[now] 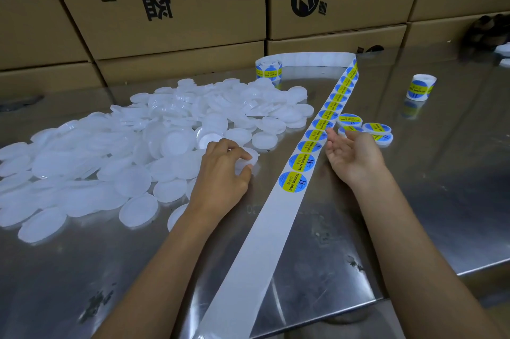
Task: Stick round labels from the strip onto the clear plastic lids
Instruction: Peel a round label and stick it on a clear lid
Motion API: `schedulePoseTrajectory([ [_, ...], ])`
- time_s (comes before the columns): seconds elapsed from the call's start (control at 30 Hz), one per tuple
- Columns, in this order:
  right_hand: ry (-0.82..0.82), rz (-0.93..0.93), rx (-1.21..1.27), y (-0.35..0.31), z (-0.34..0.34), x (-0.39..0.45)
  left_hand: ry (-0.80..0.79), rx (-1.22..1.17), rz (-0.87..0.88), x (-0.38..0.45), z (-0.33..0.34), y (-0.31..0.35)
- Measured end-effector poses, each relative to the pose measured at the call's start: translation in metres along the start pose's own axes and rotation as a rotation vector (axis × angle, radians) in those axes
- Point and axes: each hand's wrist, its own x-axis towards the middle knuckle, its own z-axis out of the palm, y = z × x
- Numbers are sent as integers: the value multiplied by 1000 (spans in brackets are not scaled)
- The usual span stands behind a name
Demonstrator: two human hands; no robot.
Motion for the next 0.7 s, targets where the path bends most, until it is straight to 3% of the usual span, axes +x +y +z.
schedulePoseTrajectory([
  [0.07, -20, -28, -94, 1, 0, -2, 33, -14, -14, 1, -1, 0],
  [0.13, -54, -110, -342, 4, 2, -5, 77, -24, -18, 1, -2, 1],
  [0.27, -40, -539, -979, 12, -1, -7, 120, -113, -65, 2, -6, 1],
  [0.43, -313, -728, -1727, 32, -22, -21, 188, -316, -163, 2, -12, 2],
  [0.57, -449, -755, -1776, 27, -31, -33, 243, -557, -251, 3, -19, 6],
  [0.7, -615, -684, -1756, 18, -34, -38, 108, -889, -392, 1, -22, 18],
])
